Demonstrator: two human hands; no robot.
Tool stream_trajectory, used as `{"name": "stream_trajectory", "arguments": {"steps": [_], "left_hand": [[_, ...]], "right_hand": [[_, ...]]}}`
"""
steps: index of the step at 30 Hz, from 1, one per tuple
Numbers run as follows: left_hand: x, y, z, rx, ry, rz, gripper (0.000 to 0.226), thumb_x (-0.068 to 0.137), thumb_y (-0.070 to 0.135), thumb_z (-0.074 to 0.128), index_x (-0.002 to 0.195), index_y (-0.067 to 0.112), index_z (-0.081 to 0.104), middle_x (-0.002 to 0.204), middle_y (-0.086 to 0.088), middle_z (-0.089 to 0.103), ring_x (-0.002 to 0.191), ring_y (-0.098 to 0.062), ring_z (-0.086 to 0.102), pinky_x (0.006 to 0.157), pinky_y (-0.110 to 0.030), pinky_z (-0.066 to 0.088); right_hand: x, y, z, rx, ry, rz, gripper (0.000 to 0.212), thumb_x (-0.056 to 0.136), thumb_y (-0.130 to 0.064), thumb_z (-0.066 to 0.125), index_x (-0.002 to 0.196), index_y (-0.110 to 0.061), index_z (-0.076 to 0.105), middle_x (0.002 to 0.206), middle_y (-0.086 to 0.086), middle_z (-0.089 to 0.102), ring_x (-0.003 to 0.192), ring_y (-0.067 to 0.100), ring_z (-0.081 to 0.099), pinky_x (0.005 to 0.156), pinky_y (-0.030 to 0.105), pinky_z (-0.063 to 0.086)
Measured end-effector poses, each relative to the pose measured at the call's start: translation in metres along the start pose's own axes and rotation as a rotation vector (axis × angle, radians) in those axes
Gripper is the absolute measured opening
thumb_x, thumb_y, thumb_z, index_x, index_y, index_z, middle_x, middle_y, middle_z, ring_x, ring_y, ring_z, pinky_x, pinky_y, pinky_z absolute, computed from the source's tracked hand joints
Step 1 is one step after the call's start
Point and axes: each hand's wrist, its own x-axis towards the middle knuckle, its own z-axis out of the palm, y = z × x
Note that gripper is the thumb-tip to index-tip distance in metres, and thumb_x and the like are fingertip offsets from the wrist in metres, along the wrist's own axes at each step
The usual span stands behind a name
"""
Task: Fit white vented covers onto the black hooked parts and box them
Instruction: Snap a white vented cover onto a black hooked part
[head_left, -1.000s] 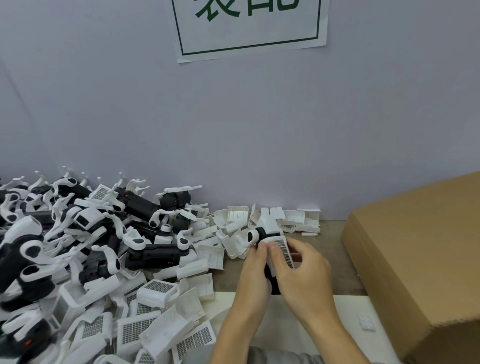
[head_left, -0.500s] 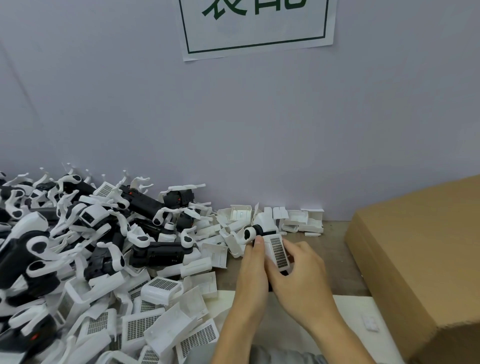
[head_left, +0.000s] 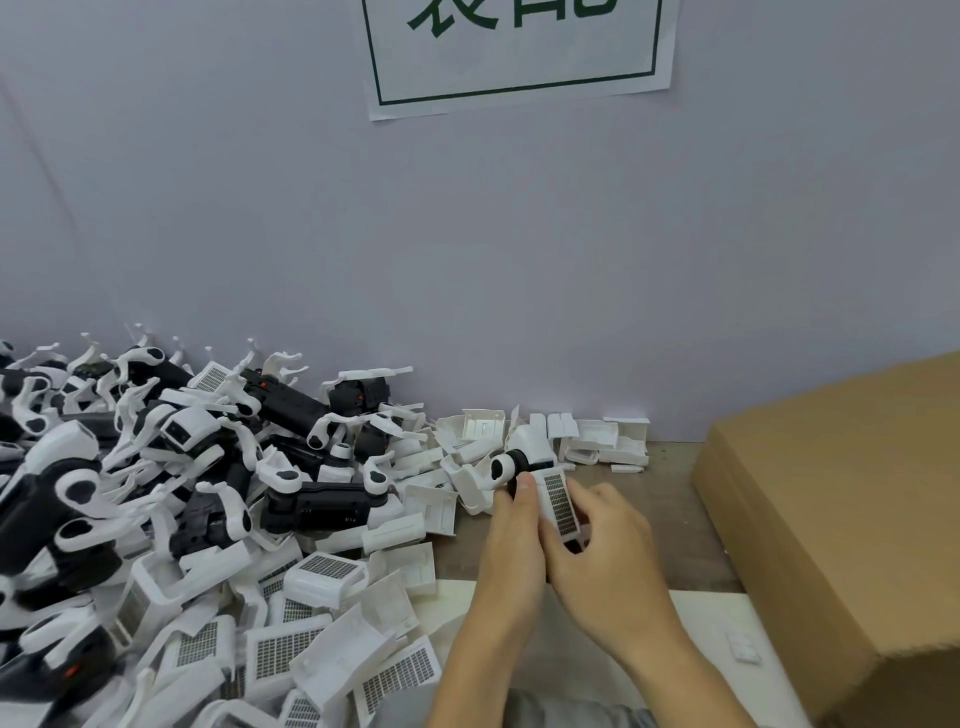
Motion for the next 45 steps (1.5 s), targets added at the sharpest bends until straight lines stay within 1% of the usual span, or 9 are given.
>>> {"name": "stream_trajectory", "arguments": {"steps": [2,6,12,16,20,28,31,42,45], "left_hand": [[-0.002,0.002,0.000,0.024,0.003,0.006,0.031,0.105,0.045,0.039,0.119,0.029,0.063,0.110,0.011,0.074,0.108,-0.003,0.067,0.094,-0.023,0.049],[-0.005,0.007,-0.001,0.007,0.034,0.043,0.022,0.102,0.040,0.051,0.116,0.030,0.064,0.100,0.023,0.074,0.092,0.009,0.067,0.067,-0.004,0.048],[-0.006,0.013,-0.005,-0.068,0.009,0.042,0.022,0.100,0.027,0.057,0.093,0.021,0.077,0.090,0.002,0.079,0.082,-0.009,0.075,0.062,-0.016,0.054],[-0.006,0.011,-0.004,-0.014,-0.045,0.061,0.021,0.100,0.019,0.057,0.097,0.017,0.078,0.094,-0.006,0.078,0.088,-0.018,0.075,0.065,-0.023,0.057],[-0.004,0.011,-0.004,-0.060,0.014,0.046,0.023,0.099,0.019,0.058,0.094,0.014,0.080,0.093,-0.011,0.078,0.085,-0.024,0.076,0.069,-0.038,0.062],[-0.008,0.013,-0.001,0.099,0.116,0.133,0.031,0.101,0.010,0.056,0.083,0.023,0.078,0.078,0.002,0.078,0.072,-0.009,0.073,0.062,-0.020,0.057],[-0.008,0.013,-0.001,0.084,0.121,0.120,0.026,0.100,0.014,0.059,0.085,0.020,0.079,0.081,-0.001,0.078,0.078,-0.016,0.075,0.068,-0.029,0.060],[-0.005,0.009,-0.002,0.135,-0.056,0.047,0.022,0.101,0.024,0.057,0.106,0.018,0.077,0.098,0.004,0.079,0.094,-0.008,0.073,0.077,-0.023,0.056],[-0.004,0.006,-0.004,0.163,0.015,0.059,0.023,0.103,0.023,0.053,0.103,0.020,0.076,0.094,0.008,0.078,0.091,-0.004,0.071,0.073,-0.013,0.050]], "right_hand": [[0.000,-0.001,0.001,-0.081,0.014,0.011,0.020,0.083,-0.055,0.051,0.084,-0.038,0.061,0.079,-0.009,0.051,0.070,0.004,0.054,0.057,0.018,0.040],[0.000,-0.004,0.002,-0.160,-0.023,-0.042,0.013,0.087,-0.048,0.052,0.091,-0.038,0.059,0.082,-0.011,0.050,0.074,0.004,0.054,0.060,0.019,0.040],[0.003,-0.004,-0.011,0.494,-0.045,0.187,0.023,0.101,-0.024,0.055,0.095,-0.026,0.077,0.091,-0.003,0.076,0.087,0.011,0.071,0.068,0.016,0.053],[0.006,-0.003,-0.015,0.613,-0.077,0.321,0.030,0.101,-0.028,0.053,0.093,-0.014,0.078,0.086,0.009,0.077,0.084,0.027,0.074,0.070,0.042,0.059],[0.007,0.000,-0.011,0.699,-0.070,0.354,0.019,0.095,-0.028,0.062,0.098,-0.017,0.078,0.091,0.005,0.078,0.085,0.022,0.076,0.067,0.040,0.062],[0.009,0.007,-0.004,0.572,0.041,0.331,0.009,0.094,-0.019,0.067,0.097,-0.020,0.076,0.085,-0.004,0.078,0.081,0.012,0.075,0.070,0.027,0.059],[0.009,0.010,-0.004,0.630,-0.004,0.326,0.013,0.094,-0.023,0.065,0.099,-0.017,0.076,0.087,-0.001,0.078,0.082,0.012,0.075,0.066,0.021,0.057],[0.013,0.015,-0.010,0.804,0.040,0.387,0.021,0.098,-0.024,0.060,0.097,-0.015,0.079,0.094,0.011,0.078,0.092,0.030,0.075,0.084,0.053,0.059],[0.011,0.014,-0.009,0.714,-0.007,0.336,0.019,0.096,-0.010,0.061,0.102,-0.019,0.077,0.097,0.001,0.078,0.094,0.018,0.074,0.077,0.032,0.060]]}}
